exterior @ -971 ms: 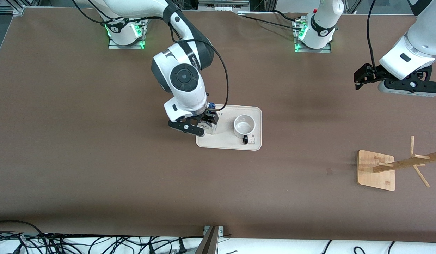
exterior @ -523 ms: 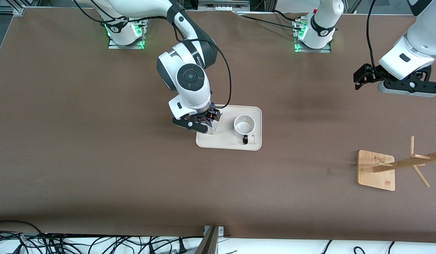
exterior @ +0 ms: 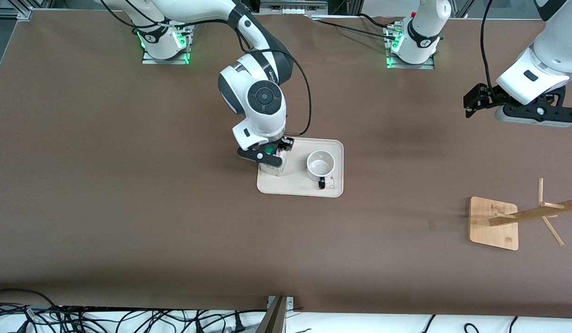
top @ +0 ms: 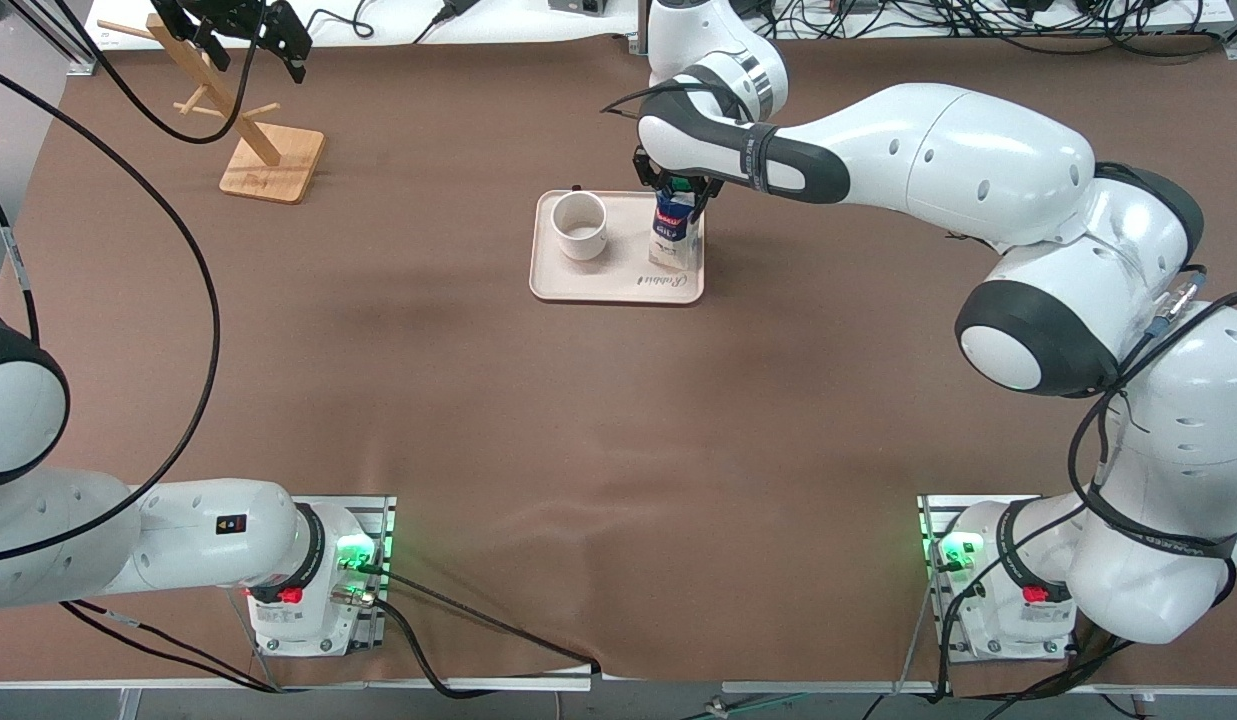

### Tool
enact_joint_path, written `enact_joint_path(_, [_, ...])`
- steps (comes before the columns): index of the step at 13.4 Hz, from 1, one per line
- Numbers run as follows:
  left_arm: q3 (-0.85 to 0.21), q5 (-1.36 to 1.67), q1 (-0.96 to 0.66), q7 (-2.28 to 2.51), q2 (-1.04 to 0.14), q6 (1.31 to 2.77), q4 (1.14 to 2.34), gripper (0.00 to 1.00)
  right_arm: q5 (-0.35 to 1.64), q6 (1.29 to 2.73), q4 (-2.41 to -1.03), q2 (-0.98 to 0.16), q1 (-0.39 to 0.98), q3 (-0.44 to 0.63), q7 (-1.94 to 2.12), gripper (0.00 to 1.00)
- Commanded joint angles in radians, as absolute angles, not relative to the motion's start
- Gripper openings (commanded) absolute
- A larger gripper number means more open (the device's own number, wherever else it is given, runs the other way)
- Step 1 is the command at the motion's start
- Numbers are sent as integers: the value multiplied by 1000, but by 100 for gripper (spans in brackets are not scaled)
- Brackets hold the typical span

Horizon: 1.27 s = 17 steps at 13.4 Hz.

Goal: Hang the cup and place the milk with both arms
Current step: 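Carry the milk carton off the tray with the right gripper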

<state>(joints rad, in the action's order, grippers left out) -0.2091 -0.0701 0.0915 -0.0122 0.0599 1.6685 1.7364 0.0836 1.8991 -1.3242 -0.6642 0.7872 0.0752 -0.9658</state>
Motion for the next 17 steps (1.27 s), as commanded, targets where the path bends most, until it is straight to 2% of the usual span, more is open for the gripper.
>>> enact_joint_path(1, [-206, -57, 86, -20, 77, 1677, 1753, 100, 91, 1898, -1328, -653, 788, 81, -960, 43])
enact_joint_path(4, [-207, -57, 81, -18, 77, 1677, 1752, 100, 95, 1879, -1324, -618, 773, 86, -951, 43])
enact_joint_path(7, [-207, -57, 77, -18, 75, 1678, 1750, 100, 97, 1772, -1270, -584, 741, 94, -841, 43])
enact_joint_path(9, [-207, -49, 78, -17, 75, 1678, 1752, 100, 95, 1732, -1287, -519, 680, 100, -683, 43])
enact_joint_path(12, [-209, -44, 74, -28, 71, 1661, 1752, 100, 95, 1750, -1434, -430, 655, 223, -417, 43])
enact_joint_path(16, [-216, -46, 17, -29, -29, 1629, 1747, 100, 94, 1958, -1765, -298, 655, 421, -87, 44])
enact_joint_path(17, [-224, -46, -12, -26, -84, 1631, 1691, 100, 95, 1998, -1820, -288, 655, 460, -30, 44])
